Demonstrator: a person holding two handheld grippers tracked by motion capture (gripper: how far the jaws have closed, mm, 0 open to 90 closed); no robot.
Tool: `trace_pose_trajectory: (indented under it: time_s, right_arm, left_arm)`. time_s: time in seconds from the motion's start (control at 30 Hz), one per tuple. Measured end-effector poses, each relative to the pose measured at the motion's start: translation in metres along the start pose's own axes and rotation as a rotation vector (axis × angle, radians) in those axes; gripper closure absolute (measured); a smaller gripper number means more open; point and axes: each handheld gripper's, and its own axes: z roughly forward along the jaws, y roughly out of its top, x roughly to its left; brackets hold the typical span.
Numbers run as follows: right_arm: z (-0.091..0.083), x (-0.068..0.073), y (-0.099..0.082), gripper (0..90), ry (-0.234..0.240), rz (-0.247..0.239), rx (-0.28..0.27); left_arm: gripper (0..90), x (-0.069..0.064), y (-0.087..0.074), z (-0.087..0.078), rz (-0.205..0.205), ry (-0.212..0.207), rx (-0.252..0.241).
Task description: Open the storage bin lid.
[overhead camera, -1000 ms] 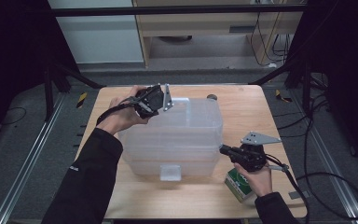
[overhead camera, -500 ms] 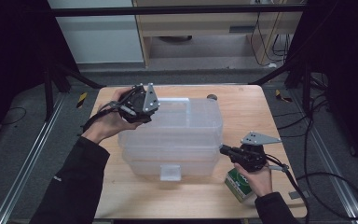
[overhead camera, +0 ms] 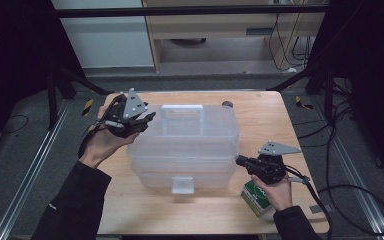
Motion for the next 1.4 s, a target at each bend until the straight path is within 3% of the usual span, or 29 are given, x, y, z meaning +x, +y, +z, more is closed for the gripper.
trace_pose_trajectory:
  time_s: [0.07,0.1,0.13,0.43,0.53,0.83,1.03,1.17,1.33,1.4]
  right_arm:
    - [0.0,0.0,0.0,90.0,0.0,0.0,0.001]
    - [0.0,0.0,0.0,90.0,0.0,-0.001,0.002]
    - [0.0,0.0,0.0,90.0,0.0,-0.001,0.002]
    - [0.0,0.0,0.0,90.0,0.001,0.003,0.005]
    - [0.0,0.0,0.0,90.0,0.0,0.0,0.004]
    - [0.0,0.0,0.0,90.0,-0.002,0.001,0.007]
    - [0.0,0.001,0.0,90.0,-0.003,0.002,0.008]
    - [0.0,0.001,0.0,90.0,-0.004,0.0,0.008]
    - [0.0,0.001,0.001,90.0,-0.006,-0.001,0.009]
    - [0.0,0.001,0.001,90.0,-0.009,-0.006,0.009]
  left_arm:
    - [66.2,0.001,-0.003,-0.002,-0.022,0.007,-0.009]
    - [67.5,0.002,-0.01,-0.005,-0.06,0.021,-0.028]
    - [68.7,0.002,-0.01,-0.005,-0.06,0.021,-0.028]
    - [85.3,0.01,-0.041,-0.027,-0.228,0.087,-0.12]
    - [87.9,0.012,-0.049,-0.033,-0.245,0.106,-0.12]
    - [89.5,0.016,-0.103,-0.048,-0.348,0.169,-0.106]
    - [89.5,0.015,-0.131,-0.048,-0.415,0.151,-0.088]
    - [89.5,0.009,-0.144,-0.043,-0.405,0.13,-0.046]
    - [89.5,-0.003,-0.161,-0.035,-0.422,0.049,-0.026]
    - [89.5,-0.008,-0.163,-0.031,-0.404,0.029,-0.007]
